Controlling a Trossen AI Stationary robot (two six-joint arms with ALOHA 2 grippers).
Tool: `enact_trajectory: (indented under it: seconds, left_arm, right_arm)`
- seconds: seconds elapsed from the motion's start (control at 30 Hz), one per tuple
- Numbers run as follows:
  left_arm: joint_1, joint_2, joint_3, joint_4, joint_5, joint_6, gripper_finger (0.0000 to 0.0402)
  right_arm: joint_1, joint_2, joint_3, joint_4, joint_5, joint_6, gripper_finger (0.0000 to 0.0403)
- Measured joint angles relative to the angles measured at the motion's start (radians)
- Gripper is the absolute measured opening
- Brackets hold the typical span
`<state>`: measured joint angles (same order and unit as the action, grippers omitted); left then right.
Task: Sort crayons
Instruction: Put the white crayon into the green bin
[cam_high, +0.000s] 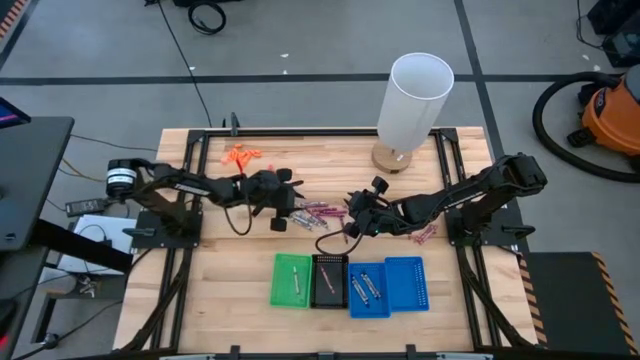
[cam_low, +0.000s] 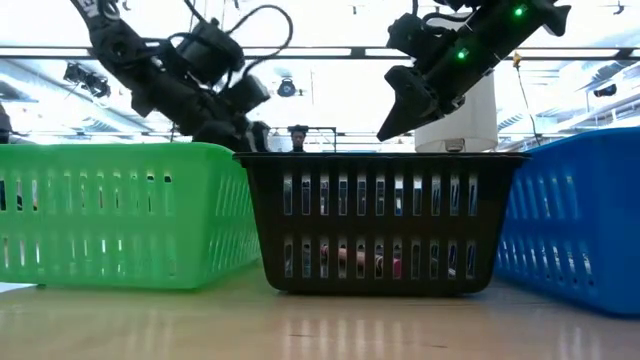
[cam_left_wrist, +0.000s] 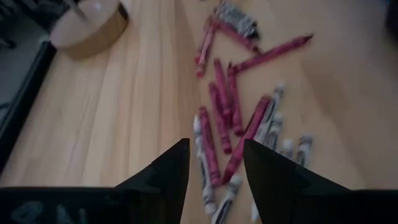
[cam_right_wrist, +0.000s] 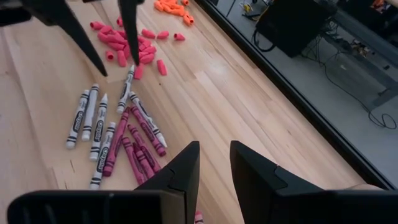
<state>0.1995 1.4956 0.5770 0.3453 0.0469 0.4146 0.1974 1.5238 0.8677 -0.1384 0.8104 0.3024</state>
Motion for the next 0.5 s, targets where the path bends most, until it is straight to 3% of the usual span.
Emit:
enact_trajectory:
  seconds: [0.5]
  left_arm:
    - [0.139, 0.09, 0.0, -0.08, 0.175, 0.02, 0.0162]
  right_arm:
    - [0.0, 0.0, 0.0, 0.012, 0.0, 0.001, 0.0098]
